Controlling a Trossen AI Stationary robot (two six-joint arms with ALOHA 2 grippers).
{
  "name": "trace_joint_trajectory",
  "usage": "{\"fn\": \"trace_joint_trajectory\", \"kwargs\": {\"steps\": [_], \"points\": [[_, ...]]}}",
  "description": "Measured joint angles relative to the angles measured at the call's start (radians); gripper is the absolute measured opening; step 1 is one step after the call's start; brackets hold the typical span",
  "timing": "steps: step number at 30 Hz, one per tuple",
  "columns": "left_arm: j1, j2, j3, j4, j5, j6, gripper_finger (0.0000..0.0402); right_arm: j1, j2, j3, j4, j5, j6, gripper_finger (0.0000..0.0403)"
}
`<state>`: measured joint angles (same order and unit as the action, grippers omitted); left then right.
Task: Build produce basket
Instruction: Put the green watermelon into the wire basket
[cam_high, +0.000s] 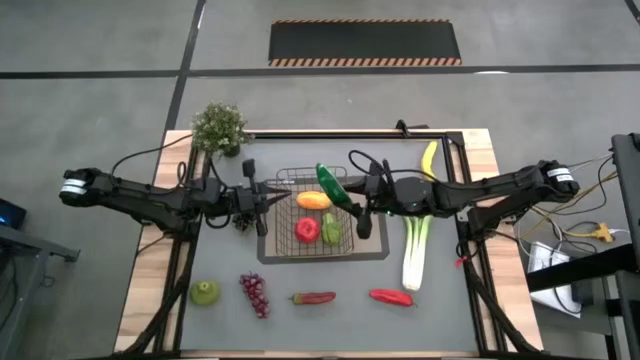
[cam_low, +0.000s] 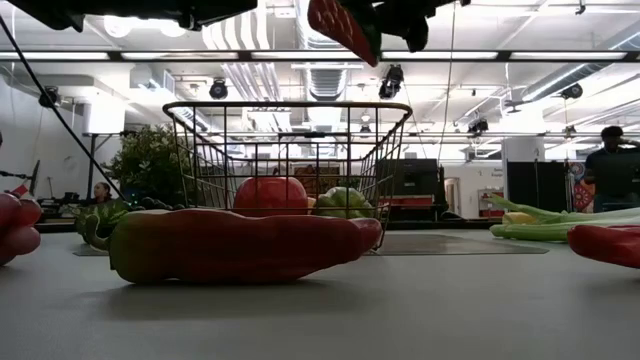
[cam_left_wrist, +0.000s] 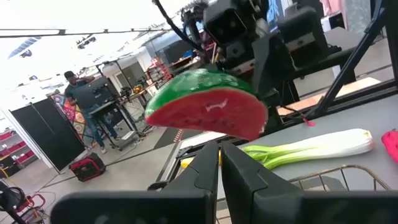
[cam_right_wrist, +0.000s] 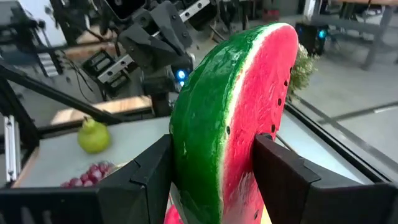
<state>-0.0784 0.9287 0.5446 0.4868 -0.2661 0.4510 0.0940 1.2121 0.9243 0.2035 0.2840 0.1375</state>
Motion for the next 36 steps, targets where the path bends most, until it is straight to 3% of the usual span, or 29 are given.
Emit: {"fn": "trace_joint_trajectory", "kwargs": {"steps": [6, 14, 23, 30, 36], "points": [[0.0, 0.0, 0.0, 0.011, 0.0, -0.002, 0.0001, -0.009, 0.015, -0.101, 0.185, 0.003, 0.031, 0.0185], [-0.002, -0.001, 0.0, 0.039, 0.001, -0.003, 0.0001, -0.072, 0.14, -0.102, 0.214, -0.008, 0.198, 0.0185], [-0.002, 0.002, 0.0, 0.054, 0.001, -0.002, 0.0001, -0.103, 0.312, 0.07, -0.04, -0.045, 0.222, 0.0185], [-0.002, 0.002, 0.0, 0.052, 0.001, -0.002, 0.0001, -0.104, 0.395, 0.213, -0.245, 0.04, 0.261, 0.019], [-0.003, 0.002, 0.0, 0.049, 0.001, -0.002, 0.0001, -0.103, 0.428, 0.294, -0.376, 0.085, 0.295, 0.023]]}}
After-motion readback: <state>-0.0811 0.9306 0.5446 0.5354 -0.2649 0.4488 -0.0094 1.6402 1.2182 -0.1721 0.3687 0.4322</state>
